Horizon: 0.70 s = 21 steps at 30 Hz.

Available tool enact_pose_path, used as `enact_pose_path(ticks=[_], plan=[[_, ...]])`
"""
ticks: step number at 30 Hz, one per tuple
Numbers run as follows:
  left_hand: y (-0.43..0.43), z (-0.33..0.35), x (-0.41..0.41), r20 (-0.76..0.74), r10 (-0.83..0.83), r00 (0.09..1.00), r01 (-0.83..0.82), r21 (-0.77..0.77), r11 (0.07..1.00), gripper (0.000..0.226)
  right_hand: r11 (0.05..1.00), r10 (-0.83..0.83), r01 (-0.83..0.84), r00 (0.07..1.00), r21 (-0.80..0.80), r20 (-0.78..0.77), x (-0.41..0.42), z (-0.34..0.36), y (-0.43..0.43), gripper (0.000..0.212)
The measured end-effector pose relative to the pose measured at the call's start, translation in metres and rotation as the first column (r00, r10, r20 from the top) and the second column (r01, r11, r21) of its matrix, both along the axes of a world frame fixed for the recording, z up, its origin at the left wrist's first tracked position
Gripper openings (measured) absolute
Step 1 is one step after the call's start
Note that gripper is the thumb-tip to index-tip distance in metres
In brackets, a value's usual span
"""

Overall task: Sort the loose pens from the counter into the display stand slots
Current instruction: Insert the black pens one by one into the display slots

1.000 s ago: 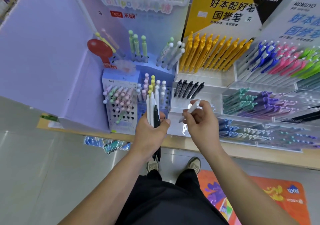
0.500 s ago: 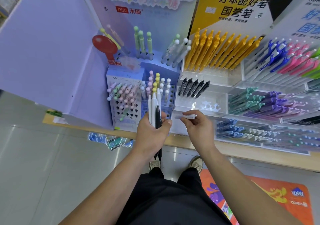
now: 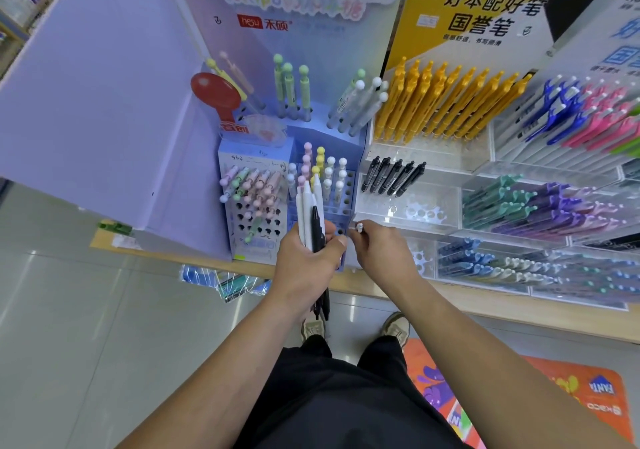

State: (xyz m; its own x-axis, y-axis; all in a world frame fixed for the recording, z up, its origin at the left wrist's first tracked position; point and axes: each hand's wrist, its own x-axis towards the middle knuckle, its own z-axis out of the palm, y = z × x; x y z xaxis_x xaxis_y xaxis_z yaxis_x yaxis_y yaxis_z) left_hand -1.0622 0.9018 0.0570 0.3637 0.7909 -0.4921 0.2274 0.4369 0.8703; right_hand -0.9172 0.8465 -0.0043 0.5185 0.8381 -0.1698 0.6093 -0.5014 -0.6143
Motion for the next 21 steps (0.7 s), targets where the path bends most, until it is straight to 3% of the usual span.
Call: enact_pose_path(ticks=[4,7,9,11,13,16,19,21], plan=[[0.001,0.008,0.003,0.083,0.011,0.996,-0.004,-0.087,0.996,0.013,0.988,-0.155,0.149,0.971,-0.047,-0.181,-0.004,0.007,0.003,0.039],[0.001,0.014,0.003,0.155,0.017,0.988,0.007,-0.154,0.988,0.013,0.959,-0.280,0.255,0.913,-0.122,-0.298,-0.001,0.022,-0.006,0.032],[0.000,0.018,0.007,0.207,-0.008,0.978,0.045,-0.177,0.983,0.013,0.952,-0.305,0.294,0.899,-0.084,-0.315,0.003,0.038,-0.018,0.022],[-0.003,0.022,0.015,0.238,-0.049,0.970,0.092,-0.171,0.981,0.015,0.943,-0.285,0.327,0.886,0.056,-0.366,0.008,0.062,-0.029,0.005],[-0.009,0.025,0.024,0.262,-0.096,0.960,0.141,-0.157,0.978,0.014,0.934,-0.218,0.324,0.848,0.148,-0.484,0.014,0.084,-0.036,0.009],[-0.021,0.031,0.040,0.316,-0.211,0.925,0.262,-0.127,0.957,0.019,0.940,-0.089,0.291,0.714,0.179,-0.694,0.027,0.119,-0.038,0.012],[-0.030,0.038,0.053,0.328,-0.281,0.902,0.332,-0.109,0.937,0.009,0.968,0.013,0.181,0.655,0.173,-0.755,0.042,0.133,-0.041,0.032],[-0.032,0.039,0.060,0.326,-0.274,0.905,0.320,-0.097,0.942,0.005,0.974,0.037,0.148,0.642,0.171,-0.766,0.050,0.133,-0.046,0.026]])
